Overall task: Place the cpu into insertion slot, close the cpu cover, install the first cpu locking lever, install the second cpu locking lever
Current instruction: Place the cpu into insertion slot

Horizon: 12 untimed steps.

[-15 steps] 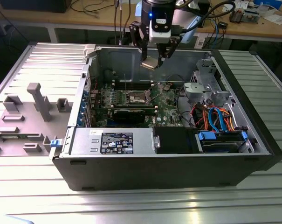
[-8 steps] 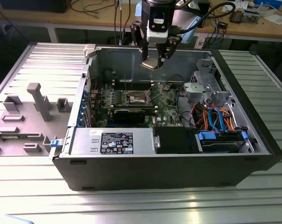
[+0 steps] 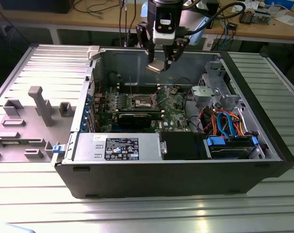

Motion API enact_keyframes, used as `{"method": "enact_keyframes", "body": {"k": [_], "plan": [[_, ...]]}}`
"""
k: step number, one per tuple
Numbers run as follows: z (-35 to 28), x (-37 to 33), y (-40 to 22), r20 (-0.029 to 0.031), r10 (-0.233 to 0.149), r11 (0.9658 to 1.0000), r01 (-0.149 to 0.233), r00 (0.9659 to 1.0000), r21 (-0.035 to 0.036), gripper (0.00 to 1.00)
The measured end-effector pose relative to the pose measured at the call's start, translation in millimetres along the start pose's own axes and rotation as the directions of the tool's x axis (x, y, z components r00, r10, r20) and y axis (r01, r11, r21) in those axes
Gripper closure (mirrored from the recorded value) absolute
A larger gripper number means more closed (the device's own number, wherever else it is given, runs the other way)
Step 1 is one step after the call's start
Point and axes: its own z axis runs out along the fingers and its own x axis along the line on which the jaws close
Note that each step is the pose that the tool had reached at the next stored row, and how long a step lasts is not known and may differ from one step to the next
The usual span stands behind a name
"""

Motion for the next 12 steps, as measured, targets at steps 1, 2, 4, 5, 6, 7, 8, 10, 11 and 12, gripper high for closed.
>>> {"method": "enact_keyframes", "body": {"k": [1,2,4,5,6,7,8,10,11,12], "plan": [[0.1,0.0,0.0,0.001,0.012,0.9999,-0.012,0.9999,-0.0002,0.46],[0.1,0.0,0.0,0.0014,0.017,0.9998,-0.017,0.9998,-0.0002,0.46],[0.2,-0.4,-0.7,0.0016,0.02,0.9998,-0.02,0.9998,-0.0003,0.46],[0.3,-0.8,-1.3,0.0016,0.02,0.9998,-0.02,0.9998,-0.0003,0.46],[0.6,-0.8,-1.4,0.0019,0.022,0.9998,-0.022,0.9998,-0.0002,0.46],[0.9,-0.9,-1.4,0.0027,0.031,0.9995,-0.031,0.9995,-0.0003,0.46],[1.3,-1.0,-1.4,0.0037,0.045,0.999,-0.045,0.999,-0.0006,0.46],[1.7,-1.0,-1.5,0.0061,0.074,0.9972,-0.074,0.9972,-0.0013,0.46],[1.9,-0.9,-1.5,0.0067,0.083,0.9966,-0.083,0.9966,-0.0016,0.46],[1.9,-1.0,-1.5,0.0069,0.085,0.9964,-0.085,0.9964,-0.0016,0.46]]}}
